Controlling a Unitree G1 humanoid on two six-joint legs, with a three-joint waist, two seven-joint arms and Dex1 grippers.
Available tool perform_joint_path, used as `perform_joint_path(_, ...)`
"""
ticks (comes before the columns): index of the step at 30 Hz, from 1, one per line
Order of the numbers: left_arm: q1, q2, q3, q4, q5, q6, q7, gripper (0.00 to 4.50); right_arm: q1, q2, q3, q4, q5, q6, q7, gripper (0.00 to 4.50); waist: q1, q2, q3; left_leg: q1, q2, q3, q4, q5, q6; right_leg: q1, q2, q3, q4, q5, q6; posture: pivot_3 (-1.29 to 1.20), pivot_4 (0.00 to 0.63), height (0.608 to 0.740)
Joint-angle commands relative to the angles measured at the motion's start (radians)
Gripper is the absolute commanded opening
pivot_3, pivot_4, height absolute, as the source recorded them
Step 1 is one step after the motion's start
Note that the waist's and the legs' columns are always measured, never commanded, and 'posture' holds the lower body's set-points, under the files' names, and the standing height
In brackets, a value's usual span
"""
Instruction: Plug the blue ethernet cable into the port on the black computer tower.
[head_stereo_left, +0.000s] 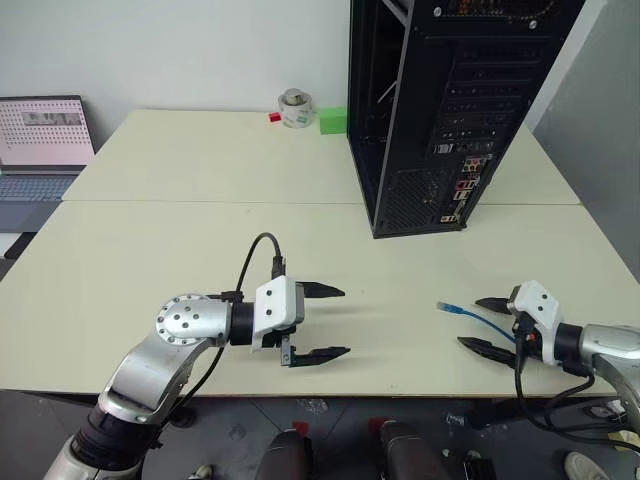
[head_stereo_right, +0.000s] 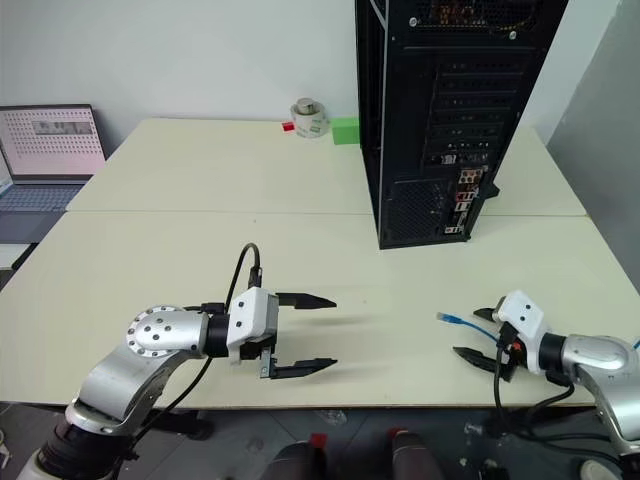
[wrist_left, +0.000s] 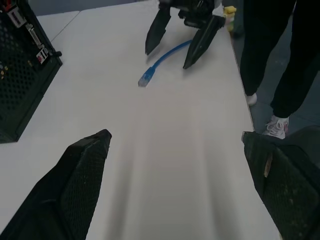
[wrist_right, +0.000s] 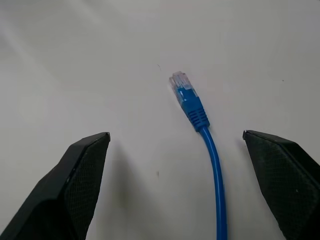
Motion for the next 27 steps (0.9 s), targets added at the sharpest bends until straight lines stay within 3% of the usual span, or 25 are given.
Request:
perform_joint_path(1,-0.019,-0.010,-0.016,0.015,0.015,-0.024,-0.002,4.50,-0.023,0.000,-0.001,0.053,-0.017,-0.040,0.015,4.15,0.000,0.000,0.000,0.000,0.000,0.000,0.000,0.000,0.000,0.000,0.000,0.000,0.000,0.000,0.000,0.00,0.150,0.740)
perform_joint_path(12,-0.024,-0.010,-0.032,0.043,0.023,-0.035,-0.036,4.50,-0.019,-0.009,0.006,0.093,-0.054,-0.094,0.020,1.61,0.000,0.000,0.000,0.000,0.000,-0.001,0.000,0.000,0.000,0.000,0.000,0.000,0.000,0.000,0.000,0.00,0.150,0.740)
perform_joint_path(19,-0.081,-0.059,-0.040,0.126,0.043,-0.043,-0.011,4.50,-0.070,0.007,0.027,0.080,-0.076,-0.133,0.020,0.02,-0.001,0.000,0.000,0.000,0.000,0.000,0.000,0.000,0.000,0.000,0.000,0.000,0.000,0.000,0.000,0.00,0.150,0.740)
perform_joint_path(27,-0.141,-0.086,-0.070,0.231,0.103,-0.089,-0.027,4.50,-0.182,0.040,0.112,-0.087,-0.054,-0.032,0.019,0.02,-0.002,0.000,0.000,0.001,0.000,-0.001,0.000,0.000,0.000,0.000,0.000,0.000,0.001,0.000,0.000,0.00,0.150,0.740)
